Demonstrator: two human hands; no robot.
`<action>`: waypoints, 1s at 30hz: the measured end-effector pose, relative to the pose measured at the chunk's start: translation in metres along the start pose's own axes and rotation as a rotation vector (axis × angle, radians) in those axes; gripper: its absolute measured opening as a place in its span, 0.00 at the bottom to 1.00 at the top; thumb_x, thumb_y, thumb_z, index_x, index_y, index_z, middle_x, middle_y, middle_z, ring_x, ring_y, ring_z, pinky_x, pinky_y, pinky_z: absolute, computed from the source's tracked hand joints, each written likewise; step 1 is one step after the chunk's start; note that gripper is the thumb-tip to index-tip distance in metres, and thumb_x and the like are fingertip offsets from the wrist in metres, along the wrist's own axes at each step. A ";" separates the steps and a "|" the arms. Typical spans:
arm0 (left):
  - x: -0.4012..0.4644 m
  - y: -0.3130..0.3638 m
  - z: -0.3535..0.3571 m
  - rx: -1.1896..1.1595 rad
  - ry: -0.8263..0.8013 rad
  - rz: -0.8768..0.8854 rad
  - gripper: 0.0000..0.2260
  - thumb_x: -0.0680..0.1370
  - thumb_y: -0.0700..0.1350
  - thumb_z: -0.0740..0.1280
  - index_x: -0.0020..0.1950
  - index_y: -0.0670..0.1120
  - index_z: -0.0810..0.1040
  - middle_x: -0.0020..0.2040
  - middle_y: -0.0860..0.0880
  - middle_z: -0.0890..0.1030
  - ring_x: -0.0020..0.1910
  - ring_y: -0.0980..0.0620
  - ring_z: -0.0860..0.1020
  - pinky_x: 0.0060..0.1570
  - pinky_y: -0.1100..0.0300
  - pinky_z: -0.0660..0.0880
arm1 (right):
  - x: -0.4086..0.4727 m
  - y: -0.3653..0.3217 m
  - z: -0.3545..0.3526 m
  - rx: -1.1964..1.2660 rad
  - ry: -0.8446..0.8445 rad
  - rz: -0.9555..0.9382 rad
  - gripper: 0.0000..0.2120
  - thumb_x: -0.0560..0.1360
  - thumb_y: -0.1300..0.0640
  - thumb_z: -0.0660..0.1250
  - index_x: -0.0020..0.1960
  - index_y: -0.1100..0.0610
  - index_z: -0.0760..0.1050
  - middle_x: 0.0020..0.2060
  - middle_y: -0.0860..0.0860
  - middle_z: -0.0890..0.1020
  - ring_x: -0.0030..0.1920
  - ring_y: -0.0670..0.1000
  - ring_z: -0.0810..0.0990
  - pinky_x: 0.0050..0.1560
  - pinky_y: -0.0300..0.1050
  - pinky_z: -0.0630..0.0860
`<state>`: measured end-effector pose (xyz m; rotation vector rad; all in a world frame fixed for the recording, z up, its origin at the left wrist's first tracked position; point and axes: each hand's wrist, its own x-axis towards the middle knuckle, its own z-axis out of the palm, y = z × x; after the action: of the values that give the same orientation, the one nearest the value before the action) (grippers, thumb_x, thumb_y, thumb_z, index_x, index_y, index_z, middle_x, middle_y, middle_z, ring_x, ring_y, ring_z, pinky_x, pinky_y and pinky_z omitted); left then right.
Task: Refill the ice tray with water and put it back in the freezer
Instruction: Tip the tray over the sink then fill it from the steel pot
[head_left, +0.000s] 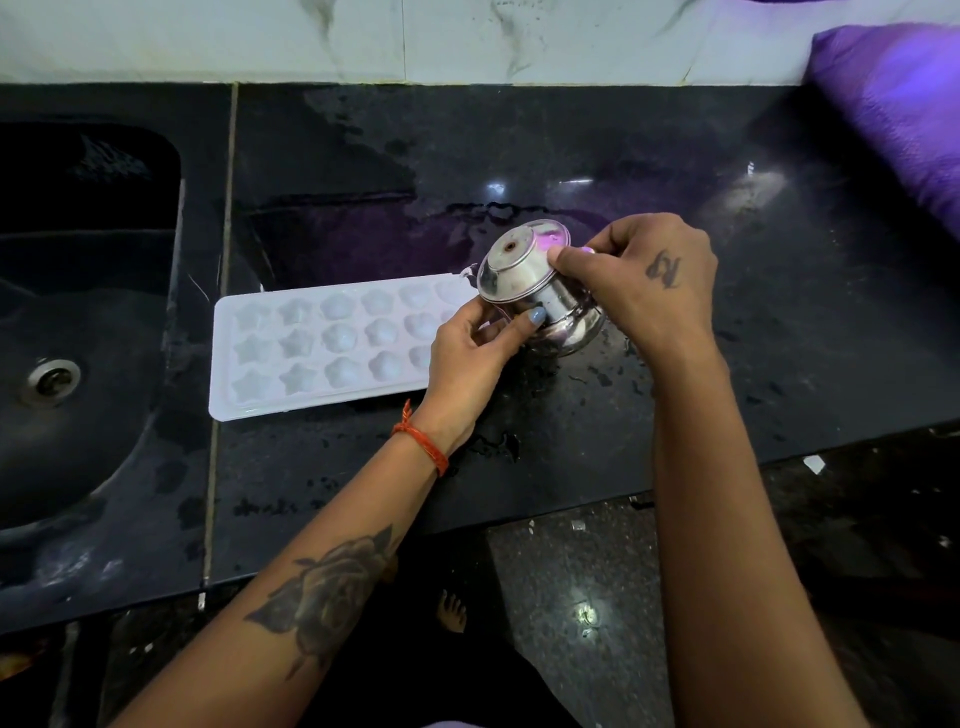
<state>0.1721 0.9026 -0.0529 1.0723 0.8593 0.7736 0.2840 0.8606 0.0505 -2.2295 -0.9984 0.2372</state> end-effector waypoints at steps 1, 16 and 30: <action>0.000 0.000 0.000 -0.003 0.001 -0.003 0.18 0.71 0.44 0.73 0.59 0.40 0.78 0.52 0.47 0.83 0.54 0.48 0.81 0.61 0.47 0.74 | 0.000 0.000 0.000 0.002 -0.001 0.000 0.11 0.68 0.48 0.71 0.37 0.56 0.81 0.33 0.51 0.83 0.38 0.50 0.81 0.37 0.38 0.73; -0.005 0.007 0.007 0.044 0.044 0.053 0.28 0.61 0.55 0.75 0.58 0.44 0.80 0.52 0.48 0.84 0.55 0.50 0.81 0.61 0.48 0.75 | 0.002 0.012 0.000 0.070 -0.007 0.039 0.12 0.68 0.46 0.71 0.36 0.55 0.80 0.29 0.46 0.80 0.36 0.47 0.80 0.35 0.39 0.72; -0.023 0.024 -0.011 0.066 0.133 0.141 0.19 0.69 0.45 0.75 0.59 0.45 0.79 0.53 0.50 0.83 0.55 0.53 0.81 0.60 0.50 0.76 | -0.012 -0.007 0.003 0.191 -0.013 -0.030 0.11 0.66 0.46 0.72 0.33 0.54 0.80 0.27 0.47 0.80 0.36 0.49 0.81 0.46 0.48 0.79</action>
<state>0.1489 0.8942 -0.0275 1.1584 0.9345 0.9484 0.2707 0.8567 0.0517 -2.0417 -0.9733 0.3200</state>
